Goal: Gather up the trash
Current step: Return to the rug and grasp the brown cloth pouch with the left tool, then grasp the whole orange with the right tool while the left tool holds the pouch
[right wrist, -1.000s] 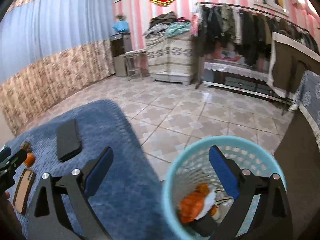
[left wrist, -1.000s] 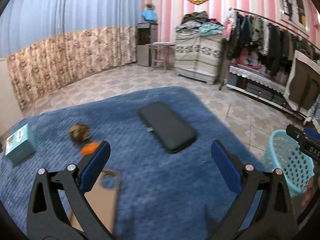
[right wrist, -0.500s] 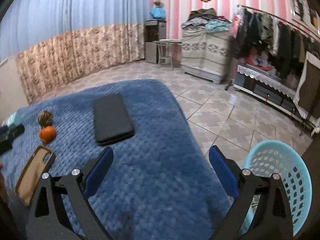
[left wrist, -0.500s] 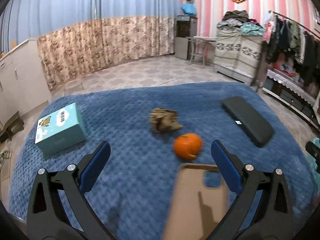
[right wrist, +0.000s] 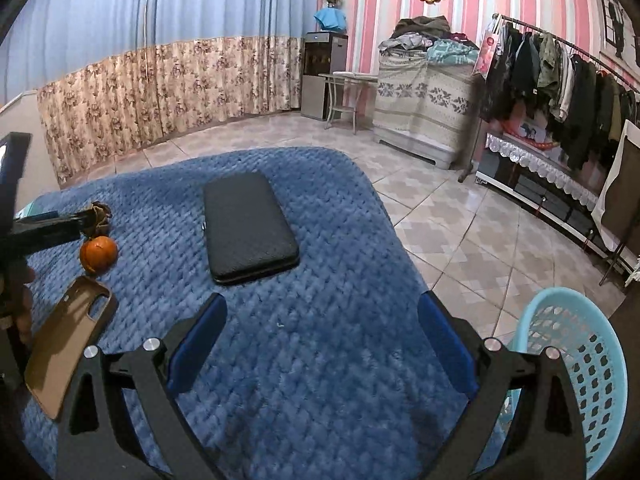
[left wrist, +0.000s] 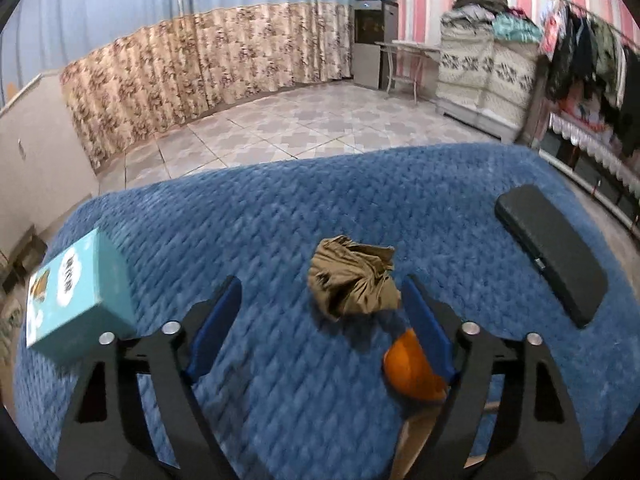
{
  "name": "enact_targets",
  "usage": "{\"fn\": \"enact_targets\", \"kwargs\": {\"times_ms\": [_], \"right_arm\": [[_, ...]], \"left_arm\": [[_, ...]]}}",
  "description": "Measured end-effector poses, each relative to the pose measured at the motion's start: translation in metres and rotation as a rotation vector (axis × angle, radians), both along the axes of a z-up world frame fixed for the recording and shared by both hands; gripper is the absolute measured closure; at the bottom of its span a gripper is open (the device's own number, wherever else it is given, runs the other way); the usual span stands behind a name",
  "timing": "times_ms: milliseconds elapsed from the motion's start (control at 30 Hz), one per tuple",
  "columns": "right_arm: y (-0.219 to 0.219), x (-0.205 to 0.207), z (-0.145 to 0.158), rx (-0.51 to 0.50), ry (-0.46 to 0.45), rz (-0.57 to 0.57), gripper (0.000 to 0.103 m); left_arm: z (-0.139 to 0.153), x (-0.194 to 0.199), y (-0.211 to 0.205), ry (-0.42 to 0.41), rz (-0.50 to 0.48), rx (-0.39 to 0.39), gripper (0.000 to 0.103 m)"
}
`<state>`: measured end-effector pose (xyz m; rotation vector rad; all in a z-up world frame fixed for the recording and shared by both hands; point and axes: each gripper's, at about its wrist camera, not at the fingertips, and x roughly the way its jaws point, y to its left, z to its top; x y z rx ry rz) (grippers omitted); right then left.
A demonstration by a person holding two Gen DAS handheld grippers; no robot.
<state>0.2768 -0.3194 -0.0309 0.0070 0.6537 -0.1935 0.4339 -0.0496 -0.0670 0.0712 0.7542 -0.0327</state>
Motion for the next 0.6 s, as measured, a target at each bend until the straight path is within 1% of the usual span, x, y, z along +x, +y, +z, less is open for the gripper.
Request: {"fn": "enact_targets", "kwargs": {"times_ms": [33,100,200,400,500,600], "right_arm": [[0.001,0.001,0.000,0.003,0.002,0.005,0.009],[0.004,0.003,-0.001,0.001,0.003,0.009,0.009],[0.012,0.007,-0.006,-0.006,0.007,0.018,0.009],[0.024,0.012,-0.007,0.006,0.004,0.044,0.009],[0.035,0.015,-0.005,0.018,-0.004,0.063,0.009],[0.048,0.016,-0.005,0.014,-0.011,0.093,0.009]], "left_arm": [[-0.002,0.003,-0.001,0.006,-0.009,0.003,0.034],[-0.005,0.007,-0.003,0.028,-0.029,-0.006,0.054],[-0.007,0.005,-0.001,0.028,-0.051,-0.031,0.064],[-0.001,-0.007,-0.004,-0.005,-0.072,0.002,0.066],[0.010,-0.016,0.006,-0.025,-0.064,-0.021,0.066],[0.021,-0.031,0.024,-0.039,-0.035,-0.037,0.066]]}}
